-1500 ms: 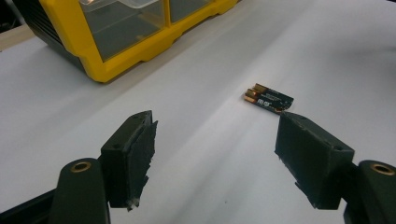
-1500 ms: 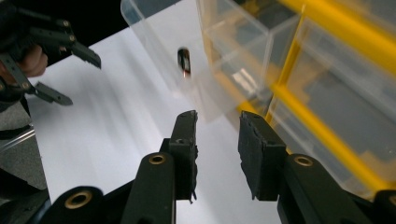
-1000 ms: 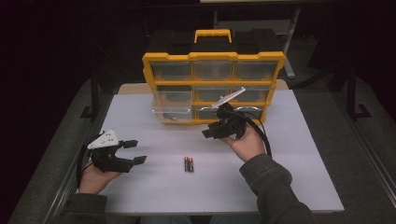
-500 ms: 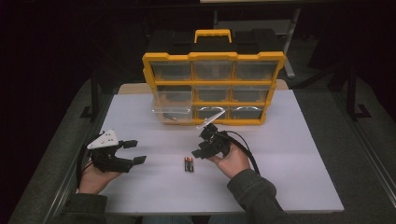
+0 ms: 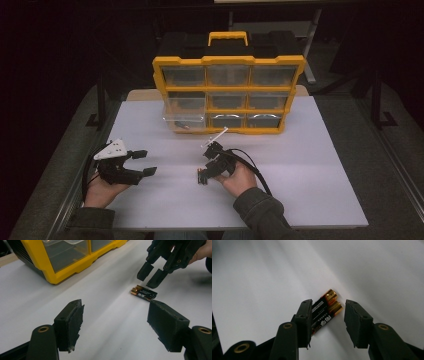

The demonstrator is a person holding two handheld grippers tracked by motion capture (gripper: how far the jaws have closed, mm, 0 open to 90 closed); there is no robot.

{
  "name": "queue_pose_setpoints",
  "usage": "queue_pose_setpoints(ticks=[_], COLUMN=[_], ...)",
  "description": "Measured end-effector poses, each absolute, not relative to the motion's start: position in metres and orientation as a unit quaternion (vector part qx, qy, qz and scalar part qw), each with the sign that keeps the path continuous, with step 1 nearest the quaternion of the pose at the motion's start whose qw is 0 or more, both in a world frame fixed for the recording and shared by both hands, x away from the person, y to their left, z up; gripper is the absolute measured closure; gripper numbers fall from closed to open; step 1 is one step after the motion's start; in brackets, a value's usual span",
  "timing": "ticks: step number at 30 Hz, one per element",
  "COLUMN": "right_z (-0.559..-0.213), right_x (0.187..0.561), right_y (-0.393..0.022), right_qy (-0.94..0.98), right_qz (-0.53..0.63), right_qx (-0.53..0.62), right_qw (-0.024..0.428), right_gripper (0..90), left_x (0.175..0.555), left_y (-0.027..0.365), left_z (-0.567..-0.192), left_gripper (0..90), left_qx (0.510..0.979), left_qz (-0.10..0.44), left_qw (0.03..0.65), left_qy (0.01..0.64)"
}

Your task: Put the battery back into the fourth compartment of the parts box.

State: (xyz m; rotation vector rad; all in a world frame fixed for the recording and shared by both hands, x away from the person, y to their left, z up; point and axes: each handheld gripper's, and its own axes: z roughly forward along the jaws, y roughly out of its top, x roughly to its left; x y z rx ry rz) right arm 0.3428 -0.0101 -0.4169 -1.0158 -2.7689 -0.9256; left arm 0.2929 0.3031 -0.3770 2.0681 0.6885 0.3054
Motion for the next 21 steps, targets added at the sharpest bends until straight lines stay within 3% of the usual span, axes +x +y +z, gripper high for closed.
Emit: queue_pose_setpoints(ticks=[7, 17, 21], right_z=[-0.426, -0.430, -0.432], right_x=[0.342, 0.329, 0.334], right_y=[-0.007, -0.012, -0.019], right_qy=[-0.895, -0.909, -0.903], right_qz=[-0.287, -0.253, -0.275], right_qx=[-0.340, -0.327, -0.330], right_qw=[0.025, -0.043, -0.022], right_gripper=[61.9, 75.2, 75.8], left_x=[0.293, 0.293, 0.293], left_y=[0.304, 0.303, 0.304], left_z=[-0.377, -0.377, -0.377], left_gripper=[28.3, 28.2, 28.2], left_qx=[0.836, 0.837, 0.836], left_qz=[0.124, 0.123, 0.123], left_qw=[0.455, 0.455, 0.456], left_qy=[0.279, 0.279, 0.279])
